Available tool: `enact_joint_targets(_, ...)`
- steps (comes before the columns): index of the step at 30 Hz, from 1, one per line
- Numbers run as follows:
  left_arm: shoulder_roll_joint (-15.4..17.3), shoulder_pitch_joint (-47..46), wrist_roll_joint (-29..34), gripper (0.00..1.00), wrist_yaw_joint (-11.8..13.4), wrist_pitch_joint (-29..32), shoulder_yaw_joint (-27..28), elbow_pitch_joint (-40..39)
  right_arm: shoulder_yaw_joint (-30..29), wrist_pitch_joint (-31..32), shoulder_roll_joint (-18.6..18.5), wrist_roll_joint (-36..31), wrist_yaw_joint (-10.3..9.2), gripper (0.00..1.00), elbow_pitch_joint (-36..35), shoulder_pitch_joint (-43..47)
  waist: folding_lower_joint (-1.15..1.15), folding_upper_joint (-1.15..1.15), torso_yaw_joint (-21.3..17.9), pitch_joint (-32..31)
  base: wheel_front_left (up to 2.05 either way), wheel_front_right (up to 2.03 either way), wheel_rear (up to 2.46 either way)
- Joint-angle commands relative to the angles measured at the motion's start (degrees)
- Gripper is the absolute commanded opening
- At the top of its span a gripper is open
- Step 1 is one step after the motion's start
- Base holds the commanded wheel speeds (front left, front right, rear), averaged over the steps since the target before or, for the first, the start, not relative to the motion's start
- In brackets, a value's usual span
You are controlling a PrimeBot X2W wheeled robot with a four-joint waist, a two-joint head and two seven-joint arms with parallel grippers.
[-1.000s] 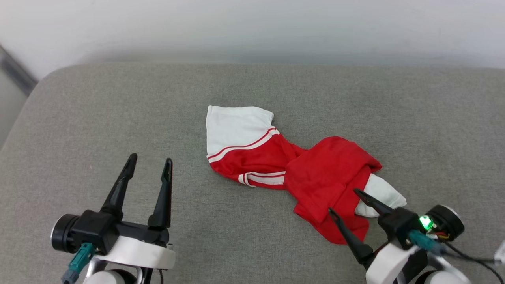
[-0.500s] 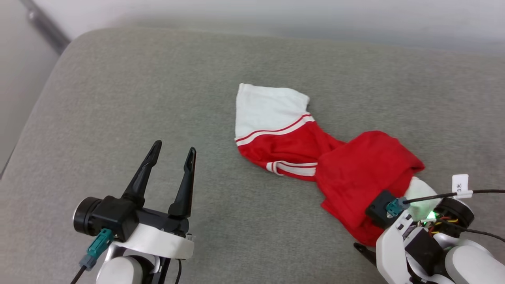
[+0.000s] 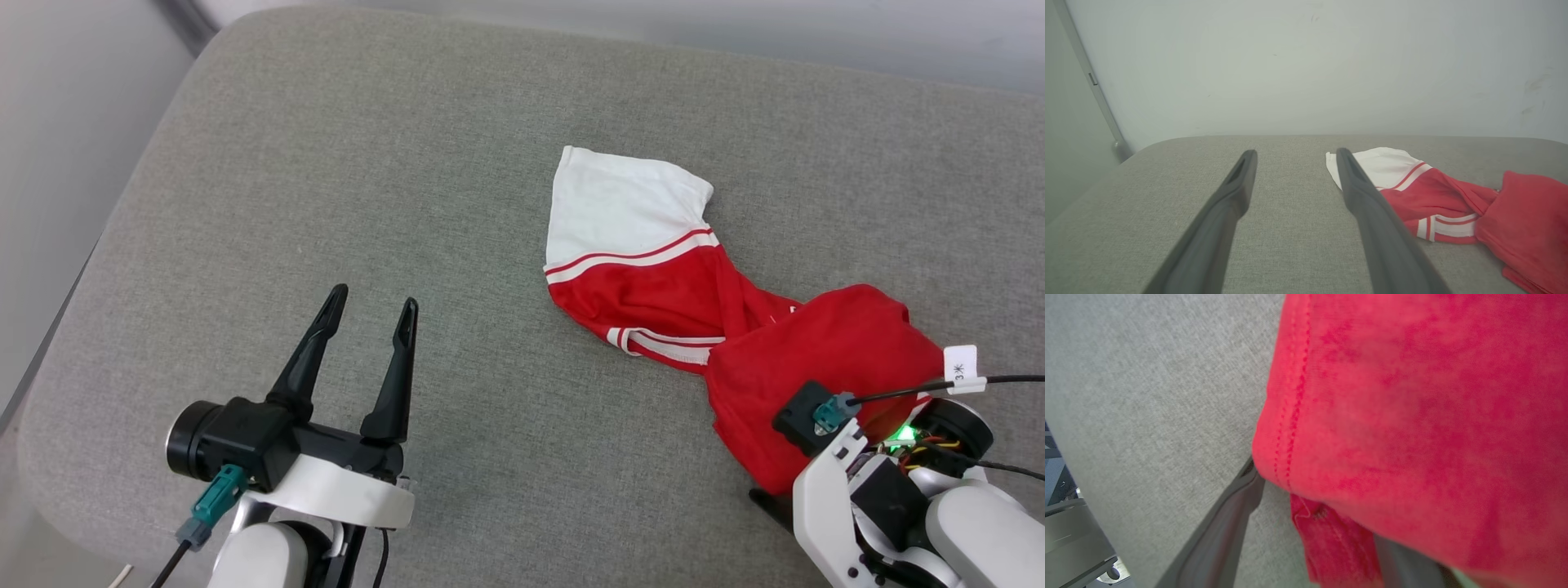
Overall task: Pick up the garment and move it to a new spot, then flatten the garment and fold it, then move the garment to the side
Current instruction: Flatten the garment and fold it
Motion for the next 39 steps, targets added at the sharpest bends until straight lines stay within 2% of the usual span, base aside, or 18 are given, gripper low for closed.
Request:
enact_joint_targets(1,-0.29,-0.94,0.15,1.0,-0.05,-0.15,0.17,0.15,4.2,1.3,0.75,0.15,-0.14,0.42,7.29,3.7,0.02,0.0,-0.03,0.11,0.0,0.0,0.0)
enact_joint_targets(2,-0.3,-0.88,0.23,1.0,-0.05,-0.15,0.37,0.23,5.8,1.14,0.74,0.11,-0.13,0.0,7.55,3.57,0.02,0.0,-0.22,0.01,0.0,0.0,0.0)
enact_joint_targets(6,0.06,-0.65,0.25,1.0,-0.05,-0.15,0.65,0.54,8.87,-0.68,1.11,1.28,0.08,0.0,8.0,2.87,0.02,0.0,-1.63,-1.19,0.0,0.0,0.0)
enact_joint_targets(12,0.93,0.91,0.5,1.0,-0.05,-0.15,1.72,0.65,6.18,-5.85,2.01,3.38,0.21,0.0,2.26,-1.15,0.02,0.0,-4.8,-4.97,0.0,0.0,0.0)
enact_joint_targets(20,1.12,2.83,0.82,1.0,-0.05,-0.15,2.41,-0.18,-3.6,-6.35,-1.78,5.33,-0.08,0.0,-9.04,-4.78,0.02,0.0,-7.25,-7.95,0.0,0.0,0.0)
enact_joint_targets(26,0.64,2.13,0.48,1.0,-0.05,-0.15,1.76,-1.03,-14.46,-4.56,-3.01,4.79,-0.09,0.0,-13.98,-8.79,0.02,0.0,-6.36,-5.57,0.0,0.0,0.0)
enact_joint_targets(29,0.35,0.74,0.29,1.0,-0.05,-0.15,1.12,-1.16,-18.37,-3.68,-3.22,3.33,-0.09,0.0,-12.9,-12.85,0.02,0.0,-4.85,-3.31,0.0,0.0,0.0)
enact_joint_targets(32,0.14,-0.06,0.12,1.0,-0.05,-0.15,0.44,-1.09,-19.58,-3.19,-3.82,1.71,-0.09,0.0,-10.83,-16.07,0.02,0.0,-3.46,-1.79,0.0,0.0,0.0)
enact_joint_targets(39,-0.94,-2.65,-0.37,1.0,-0.05,-0.15,-0.88,-0.51,-18.0,-5.81,-3.68,-3.42,-0.09,0.0,5.37,-27.51,0.02,0.0,1.65,2.23,0.0,0.0,0.0)
